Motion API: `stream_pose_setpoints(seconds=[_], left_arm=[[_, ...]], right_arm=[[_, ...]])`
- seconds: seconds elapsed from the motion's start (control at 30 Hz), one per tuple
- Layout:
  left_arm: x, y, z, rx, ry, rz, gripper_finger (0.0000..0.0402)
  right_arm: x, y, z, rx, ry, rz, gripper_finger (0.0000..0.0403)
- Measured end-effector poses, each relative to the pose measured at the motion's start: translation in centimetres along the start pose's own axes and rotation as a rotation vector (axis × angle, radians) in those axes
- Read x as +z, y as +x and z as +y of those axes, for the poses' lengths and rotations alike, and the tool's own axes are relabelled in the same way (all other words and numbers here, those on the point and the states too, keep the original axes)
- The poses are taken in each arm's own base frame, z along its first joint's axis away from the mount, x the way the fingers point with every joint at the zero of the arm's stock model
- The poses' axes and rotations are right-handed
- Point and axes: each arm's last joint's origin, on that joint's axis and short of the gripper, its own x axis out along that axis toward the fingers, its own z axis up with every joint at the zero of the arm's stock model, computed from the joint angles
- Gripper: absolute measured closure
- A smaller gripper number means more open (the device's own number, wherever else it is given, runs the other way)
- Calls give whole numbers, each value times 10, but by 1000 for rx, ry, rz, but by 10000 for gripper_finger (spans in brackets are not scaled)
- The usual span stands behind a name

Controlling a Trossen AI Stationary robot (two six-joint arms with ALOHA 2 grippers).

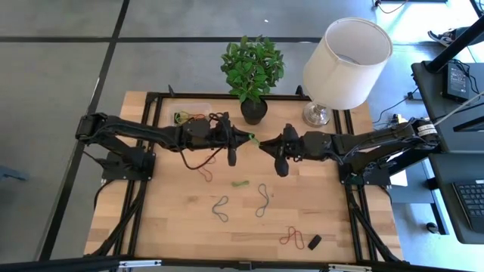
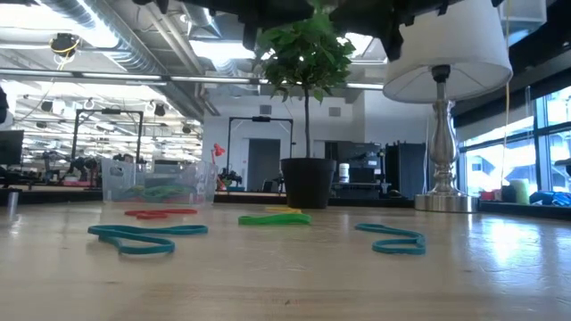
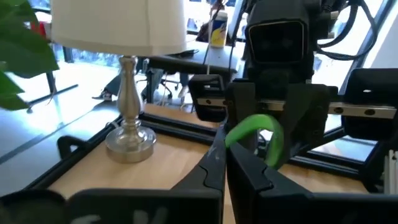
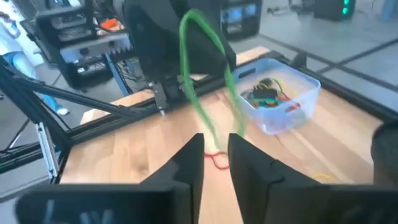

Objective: Pick and place rubber bands into bin
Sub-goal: Put the green rubber band into the transparent bin

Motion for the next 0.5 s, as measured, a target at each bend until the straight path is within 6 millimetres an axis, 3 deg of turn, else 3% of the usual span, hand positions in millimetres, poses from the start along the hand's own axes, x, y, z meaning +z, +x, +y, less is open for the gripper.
stream_pose_setpoints(seconds=[0.2, 0.5], left_arm=[[7, -22, 19, 81, 0, 139, 399], [14, -97, 72, 473, -14, 453, 399]], right_arm=[[-3, 1, -4, -25, 48, 39, 302], [-3, 1, -4, -25, 81, 38, 298]])
